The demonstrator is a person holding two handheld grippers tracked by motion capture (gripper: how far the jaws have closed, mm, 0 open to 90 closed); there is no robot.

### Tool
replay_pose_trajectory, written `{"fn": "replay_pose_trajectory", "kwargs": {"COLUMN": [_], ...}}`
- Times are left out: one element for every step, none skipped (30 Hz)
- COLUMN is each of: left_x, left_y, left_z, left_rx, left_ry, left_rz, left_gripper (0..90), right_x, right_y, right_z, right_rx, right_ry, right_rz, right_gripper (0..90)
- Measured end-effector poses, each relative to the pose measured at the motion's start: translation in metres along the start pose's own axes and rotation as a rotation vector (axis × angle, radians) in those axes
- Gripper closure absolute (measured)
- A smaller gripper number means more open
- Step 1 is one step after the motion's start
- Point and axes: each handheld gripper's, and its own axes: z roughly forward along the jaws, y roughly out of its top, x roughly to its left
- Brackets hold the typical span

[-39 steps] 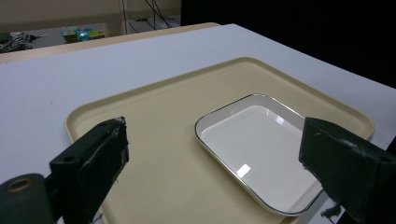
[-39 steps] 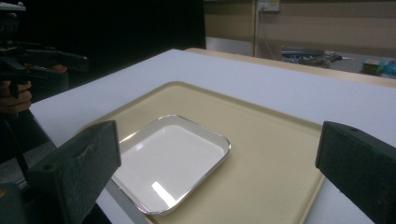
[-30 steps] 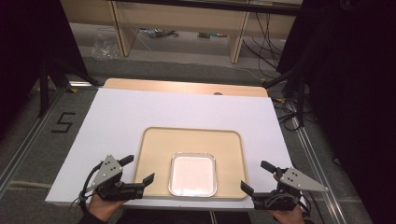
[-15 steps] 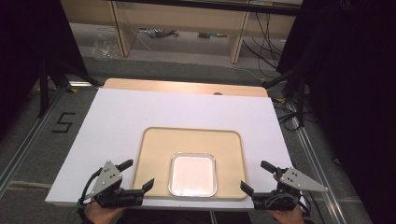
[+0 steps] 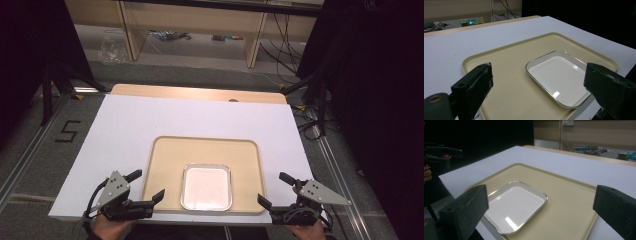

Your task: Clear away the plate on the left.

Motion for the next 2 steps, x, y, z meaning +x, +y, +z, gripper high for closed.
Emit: {"fn": "replay_pose_trajectory", "kwargs": {"left_x": [0.0000,0.0002], "left_y": [0.0002,0.0006], "left_z": [0.0002,0.0008], "left_rx": [-0.002,-0.001], "left_ry": [0.000,-0.004], "left_rz": [-0.001,-0.002], "left_gripper": [8.4,8.4], "right_x": [0.0008,0.0008], "right_y": [-0.0002,0.0000], "right_z": [0.0001,-0.0002], "right_rx": [0.001,0.007], "right_ry": [0.003,0.001], "right_rz": [0.009,0.007], "right_gripper": [0.7,0.7]}}
